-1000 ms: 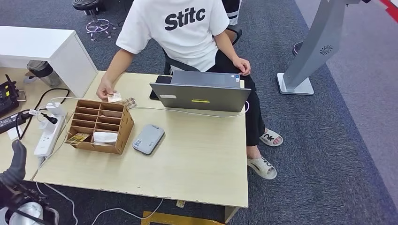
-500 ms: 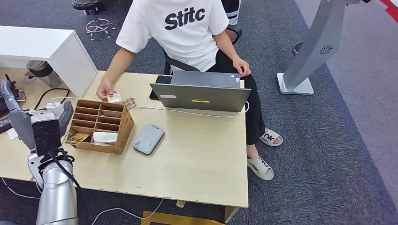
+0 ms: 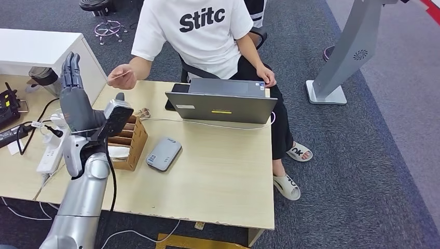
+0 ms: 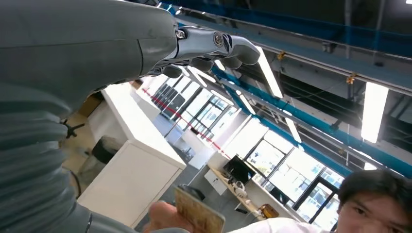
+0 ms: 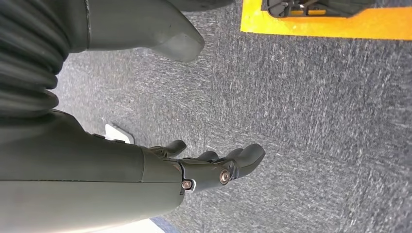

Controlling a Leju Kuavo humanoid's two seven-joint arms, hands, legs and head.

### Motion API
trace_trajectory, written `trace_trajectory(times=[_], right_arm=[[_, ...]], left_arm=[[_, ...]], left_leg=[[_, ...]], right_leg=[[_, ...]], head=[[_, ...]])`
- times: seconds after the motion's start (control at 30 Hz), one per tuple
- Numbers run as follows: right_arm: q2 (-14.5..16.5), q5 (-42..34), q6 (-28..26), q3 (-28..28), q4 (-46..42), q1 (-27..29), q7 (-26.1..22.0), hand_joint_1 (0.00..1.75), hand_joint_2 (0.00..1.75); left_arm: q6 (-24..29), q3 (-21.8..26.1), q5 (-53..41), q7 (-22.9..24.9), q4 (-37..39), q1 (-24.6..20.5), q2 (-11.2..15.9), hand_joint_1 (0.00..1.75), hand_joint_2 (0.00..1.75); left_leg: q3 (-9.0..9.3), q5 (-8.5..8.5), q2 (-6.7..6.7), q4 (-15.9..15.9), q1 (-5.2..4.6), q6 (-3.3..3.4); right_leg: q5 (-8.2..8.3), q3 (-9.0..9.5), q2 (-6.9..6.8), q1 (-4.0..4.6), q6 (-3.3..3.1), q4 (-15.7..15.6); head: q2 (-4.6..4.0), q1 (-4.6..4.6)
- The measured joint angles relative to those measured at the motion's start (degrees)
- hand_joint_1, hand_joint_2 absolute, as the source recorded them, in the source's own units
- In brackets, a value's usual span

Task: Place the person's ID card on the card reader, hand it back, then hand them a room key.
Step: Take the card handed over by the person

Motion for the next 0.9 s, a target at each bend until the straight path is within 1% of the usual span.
trace_trajectory(times=[0.27,0.5,0.53,0.63,0.67,0.83,0.9], right_arm=[[0.0,1.6,1.9,1.2,0.0,-0.4,1.1,0.0,1.75],[0.0,2.9,3.3,2.0,0.0,-0.7,1.7,0.0,1.75],[0.0,3.1,3.5,2.1,0.0,-0.7,1.8,0.0,1.75],[0.0,3.6,4.2,2.3,0.0,-0.9,2.0,0.0,1.75],[0.0,3.7,4.3,2.4,0.0,-0.9,2.0,0.0,1.75],[0.0,4.1,4.9,2.5,0.0,-0.9,2.0,0.0,1.75],[0.0,4.2,5.0,2.5,0.0,-1.0,2.0,0.0,1.75]], left_arm=[[2.3,-7.7,-13.2,6.3,4.1,-4.4,2.4,0.0,1.75],[4.9,-13.7,-25.1,12.0,7.7,-7.0,5.3,0.0,1.75],[5.3,-14.6,-26.6,12.8,8.2,-7.4,5.7,0.1,1.75],[6.4,-16.7,-31.1,15.2,9.4,-8.1,6.7,1.4,1.75],[6.6,-17.1,-32.1,15.8,9.6,-8.2,6.9,1.75,1.75],[6.9,-19.5,-34.1,18.8,11.0,-8.5,8.3,1.75,1.75],[7.0,-20.1,-34.2,19.3,11.5,-8.6,8.6,1.75,1.75]], left_leg=[[-0.03,0.01,0.0,0.0,0.0,0.01],[-0.03,0.02,0.0,0.0,0.0,0.02],[-0.03,0.02,0.0,0.0,0.0,0.02],[-0.04,0.02,0.0,0.0,0.0,0.02],[-0.04,0.02,0.0,0.0,0.0,0.02],[-0.06,0.03,0.01,0.0,0.01,0.01],[-0.07,0.03,0.01,0.0,0.01,0.01]], right_leg=[[0.01,-0.01,0.0,0.0,0.0,0.0],[0.01,-0.01,0.0,0.0,-0.01,0.0],[0.01,-0.01,0.0,0.0,-0.01,0.0],[0.01,-0.01,0.0,0.0,-0.01,0.0],[0.01,-0.02,0.0,0.0,-0.01,0.0],[0.03,-0.05,0.02,0.0,-0.04,0.0],[0.03,-0.06,0.03,0.01,-0.04,0.0]], head=[[0.0,0.01],[0.0,0.01],[0.0,0.01],[0.0,0.01],[0.0,0.01],[0.0,0.0],[0.0,0.0]])
